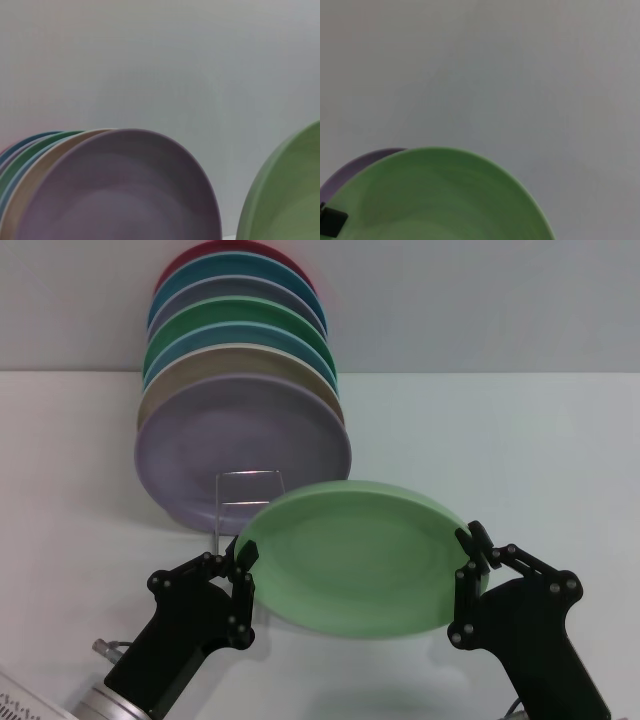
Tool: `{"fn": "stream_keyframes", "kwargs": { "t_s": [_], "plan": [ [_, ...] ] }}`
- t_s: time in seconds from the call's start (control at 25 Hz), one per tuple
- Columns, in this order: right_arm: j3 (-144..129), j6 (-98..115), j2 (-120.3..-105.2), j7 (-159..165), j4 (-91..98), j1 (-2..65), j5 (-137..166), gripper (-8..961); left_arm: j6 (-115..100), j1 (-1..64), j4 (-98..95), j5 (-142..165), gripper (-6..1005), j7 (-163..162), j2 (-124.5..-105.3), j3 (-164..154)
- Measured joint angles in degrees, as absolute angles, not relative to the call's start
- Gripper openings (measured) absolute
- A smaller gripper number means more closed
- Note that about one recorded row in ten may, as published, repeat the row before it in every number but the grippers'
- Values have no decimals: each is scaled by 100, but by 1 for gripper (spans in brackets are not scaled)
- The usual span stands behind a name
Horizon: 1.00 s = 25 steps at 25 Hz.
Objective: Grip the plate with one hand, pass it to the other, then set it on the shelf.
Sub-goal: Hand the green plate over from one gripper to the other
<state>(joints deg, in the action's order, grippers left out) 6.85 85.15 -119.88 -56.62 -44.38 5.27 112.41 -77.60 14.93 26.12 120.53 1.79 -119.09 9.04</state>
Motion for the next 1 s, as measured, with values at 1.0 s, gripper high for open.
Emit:
{"fn": "stream_keyframes", "kwargs": {
  "t_s": [1.0],
  "plan": [
    [120, 9033, -11936, -5616, -4460, 537, 11270, 266, -8220, 1173, 2578, 12015, 37, 186, -11874, 1301]
  ]
}}
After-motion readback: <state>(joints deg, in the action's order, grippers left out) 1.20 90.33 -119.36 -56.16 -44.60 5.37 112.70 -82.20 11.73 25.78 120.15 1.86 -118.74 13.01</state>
